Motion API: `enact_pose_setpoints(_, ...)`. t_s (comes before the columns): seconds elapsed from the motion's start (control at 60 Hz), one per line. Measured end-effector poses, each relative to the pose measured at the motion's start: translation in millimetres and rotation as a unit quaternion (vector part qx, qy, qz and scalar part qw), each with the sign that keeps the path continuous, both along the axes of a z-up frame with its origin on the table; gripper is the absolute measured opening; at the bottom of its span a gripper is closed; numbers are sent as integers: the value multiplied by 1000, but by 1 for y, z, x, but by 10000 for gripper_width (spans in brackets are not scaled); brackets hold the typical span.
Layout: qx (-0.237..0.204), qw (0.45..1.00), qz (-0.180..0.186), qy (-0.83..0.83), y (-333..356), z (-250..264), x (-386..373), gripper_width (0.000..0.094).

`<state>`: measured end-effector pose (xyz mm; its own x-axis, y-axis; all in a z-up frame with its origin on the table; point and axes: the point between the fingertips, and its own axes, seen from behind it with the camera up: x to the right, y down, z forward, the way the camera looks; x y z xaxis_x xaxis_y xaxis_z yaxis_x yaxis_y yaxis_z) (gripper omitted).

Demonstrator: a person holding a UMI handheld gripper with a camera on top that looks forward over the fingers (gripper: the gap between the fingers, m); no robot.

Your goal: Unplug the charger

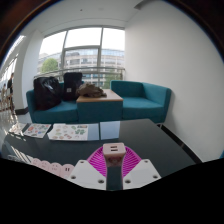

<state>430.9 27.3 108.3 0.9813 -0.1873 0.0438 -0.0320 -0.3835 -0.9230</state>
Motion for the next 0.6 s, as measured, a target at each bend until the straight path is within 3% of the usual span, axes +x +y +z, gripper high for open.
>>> enact_pose_setpoints(0.25, -92, 995, -14, 39, -14, -90, 26, 157)
enact_pose_setpoints(0.367, -95, 994, -10, 58, -12, -101, 24, 201)
enact_pose_setpoints(0.517, -112, 991, -9, 70, -14, -101, 23, 313)
enact_pose_setpoints(0.6, -108, 993, -24, 45, -17, -84, 30, 461)
